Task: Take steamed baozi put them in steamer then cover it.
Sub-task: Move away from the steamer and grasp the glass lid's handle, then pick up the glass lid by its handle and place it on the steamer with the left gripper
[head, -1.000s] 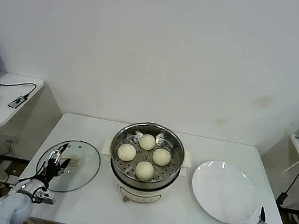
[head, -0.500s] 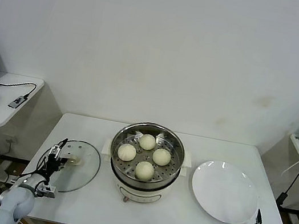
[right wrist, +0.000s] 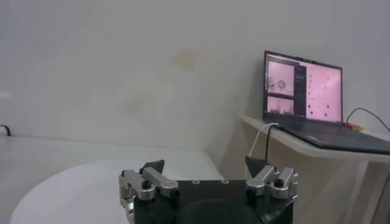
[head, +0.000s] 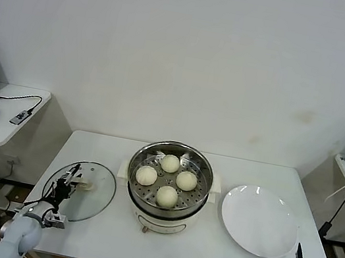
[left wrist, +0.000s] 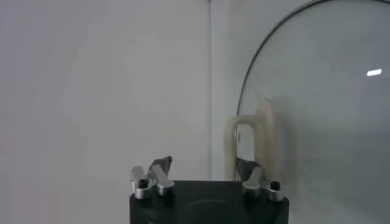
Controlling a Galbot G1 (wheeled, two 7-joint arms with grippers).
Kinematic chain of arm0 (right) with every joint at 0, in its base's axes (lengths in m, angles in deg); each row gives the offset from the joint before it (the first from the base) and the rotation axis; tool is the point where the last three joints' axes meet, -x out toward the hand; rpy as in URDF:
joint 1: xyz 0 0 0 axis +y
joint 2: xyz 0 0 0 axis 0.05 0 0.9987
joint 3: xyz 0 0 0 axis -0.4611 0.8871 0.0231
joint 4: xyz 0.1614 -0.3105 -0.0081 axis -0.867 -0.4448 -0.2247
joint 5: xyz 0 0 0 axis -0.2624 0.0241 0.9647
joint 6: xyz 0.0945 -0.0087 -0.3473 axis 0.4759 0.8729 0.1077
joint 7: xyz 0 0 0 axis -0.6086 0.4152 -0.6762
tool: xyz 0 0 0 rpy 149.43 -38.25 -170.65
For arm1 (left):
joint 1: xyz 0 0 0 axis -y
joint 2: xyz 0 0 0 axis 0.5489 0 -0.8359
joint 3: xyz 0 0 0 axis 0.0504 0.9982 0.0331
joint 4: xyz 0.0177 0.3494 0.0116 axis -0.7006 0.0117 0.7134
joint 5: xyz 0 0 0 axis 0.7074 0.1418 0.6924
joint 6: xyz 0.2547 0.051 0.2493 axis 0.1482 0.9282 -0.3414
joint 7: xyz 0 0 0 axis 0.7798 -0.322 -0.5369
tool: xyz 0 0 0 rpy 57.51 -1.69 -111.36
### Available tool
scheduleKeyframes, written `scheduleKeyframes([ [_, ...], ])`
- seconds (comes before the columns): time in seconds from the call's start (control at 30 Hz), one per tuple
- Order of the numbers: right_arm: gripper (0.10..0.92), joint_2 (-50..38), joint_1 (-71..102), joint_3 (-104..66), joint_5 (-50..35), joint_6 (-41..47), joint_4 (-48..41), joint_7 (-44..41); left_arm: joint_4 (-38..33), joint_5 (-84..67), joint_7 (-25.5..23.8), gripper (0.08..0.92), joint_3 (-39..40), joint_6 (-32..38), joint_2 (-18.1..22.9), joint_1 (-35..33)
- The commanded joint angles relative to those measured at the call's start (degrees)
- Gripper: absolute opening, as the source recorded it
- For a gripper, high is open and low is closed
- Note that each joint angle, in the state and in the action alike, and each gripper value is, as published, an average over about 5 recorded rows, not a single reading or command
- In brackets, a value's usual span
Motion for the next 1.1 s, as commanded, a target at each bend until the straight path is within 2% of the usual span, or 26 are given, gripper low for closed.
scheduleKeyframes([
  [0.03, 0.823, 0.17, 0.05, 0.16, 0.21, -0.08, -0.15, -0.06, 1.72, 0.14, 0.79, 0.439, 0.11, 0.19, 0.41, 0.39],
  [0.27, 0.823, 0.14, 0.02, 0.48, 0.44, -0.15, -0.15, -0.11, 1.94, 0.60, 3.76, 0.240, -0.43, 0.96, 1.25, 0.03],
  [0.4, 0.823, 0.19, 0.23, 0.79, 0.75, -0.29, 0.15, -0.23, -1.62, 1.70, 5.09, 0.147, -1.68, 0.58, 1.14, -1.58],
  [0.5, 0.823, 0.28, 0.62, 1.10, 1.16, -0.39, 0.73, -0.49, -7.63, 1.67, 4.58, 0.137, -3.10, -1.12, 0.47, -3.86],
  [0.63, 0.823, 0.21, 1.36, 1.71, 1.60, -0.51, 1.72, -0.70, -17.28, -0.34, 0.88, 0.137, -5.41, -5.51, -1.80, -7.29],
  [0.93, 0.823, -0.31, 2.95, 3.48, 2.44, -1.20, 2.26, -0.73, -35.69, -6.88, -8.54, 0.137, -11.64, -12.12, -9.78, -13.26],
  [1.1, 0.823, -0.03, 3.38, 4.52, 4.00, -1.75, 2.60, -0.66, -42.71, -11.14, -12.21, 0.137, -9.93, -16.97, -14.16, -13.28],
])
